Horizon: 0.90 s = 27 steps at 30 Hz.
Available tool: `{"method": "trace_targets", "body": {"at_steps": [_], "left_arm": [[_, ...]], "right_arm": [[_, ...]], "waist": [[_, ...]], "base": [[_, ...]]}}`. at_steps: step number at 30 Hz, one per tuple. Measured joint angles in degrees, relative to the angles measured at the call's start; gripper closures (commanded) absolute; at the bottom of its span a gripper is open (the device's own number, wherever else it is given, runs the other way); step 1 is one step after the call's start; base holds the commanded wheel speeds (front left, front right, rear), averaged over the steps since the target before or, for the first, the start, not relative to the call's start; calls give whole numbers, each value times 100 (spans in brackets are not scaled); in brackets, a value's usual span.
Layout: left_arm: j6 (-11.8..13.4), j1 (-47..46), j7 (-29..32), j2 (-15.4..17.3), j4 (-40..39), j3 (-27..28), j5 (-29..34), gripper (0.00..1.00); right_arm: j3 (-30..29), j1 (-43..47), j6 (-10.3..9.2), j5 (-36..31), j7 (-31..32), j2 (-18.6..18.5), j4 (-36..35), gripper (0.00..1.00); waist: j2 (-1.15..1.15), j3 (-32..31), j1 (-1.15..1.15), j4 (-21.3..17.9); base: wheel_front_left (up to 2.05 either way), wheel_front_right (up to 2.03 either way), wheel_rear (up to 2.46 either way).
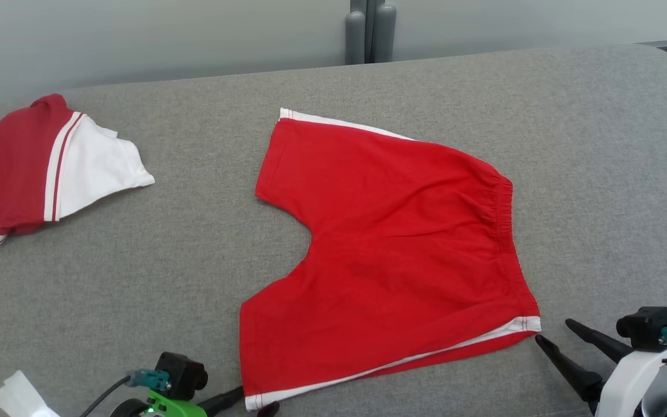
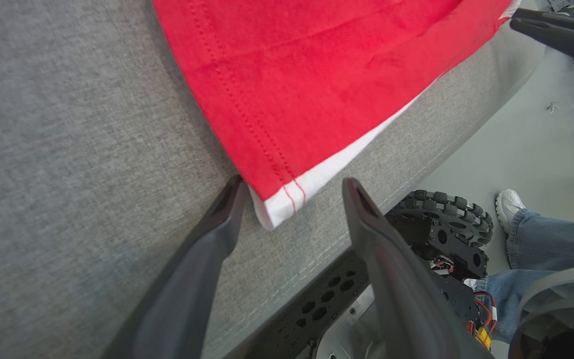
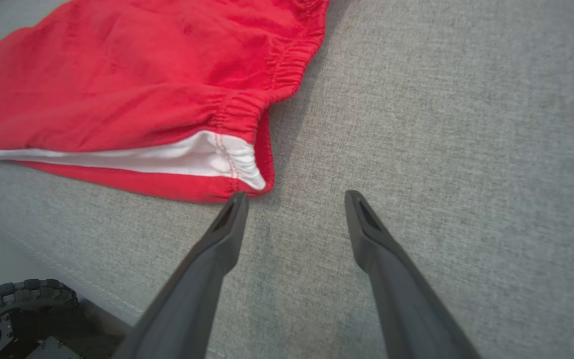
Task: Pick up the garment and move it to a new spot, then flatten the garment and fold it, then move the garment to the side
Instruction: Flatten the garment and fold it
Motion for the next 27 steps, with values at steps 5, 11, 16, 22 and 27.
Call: {"method": "trace_targets", "body": {"at_steps": [5,11,16,22,27], "left_arm": [[64,128,-42,245,-154,91,-2,0],[155,213,-271,399,-519,345,-91,0],[420,144,-870,452,-775,826,101,0],[900,-69,-1626,56,-764,1262,380,0],[1203,-55,-1653,-282,-642,1452,450,0]], "right_arm": [[-495,215,-1,-8,0,-138,-48,0],[-1296,245,-1,-8,-1,-124,-183,0],[-1846,219,-113,-187,-1,-77,-331,0],[-2281,104,-470,-517,-10,129,-502,0],[-2470,-77,-708,-679,-11,450,-814,0]], "waist": [[0,9,0,-7],[0,-66,0,-1],[0,-185,0,32],[0,-334,0,95],[0,-444,0,115]], "base": [[0,0,0],[0,0,0],[0,0,0],[0,0,0],[0,0,0]]}}
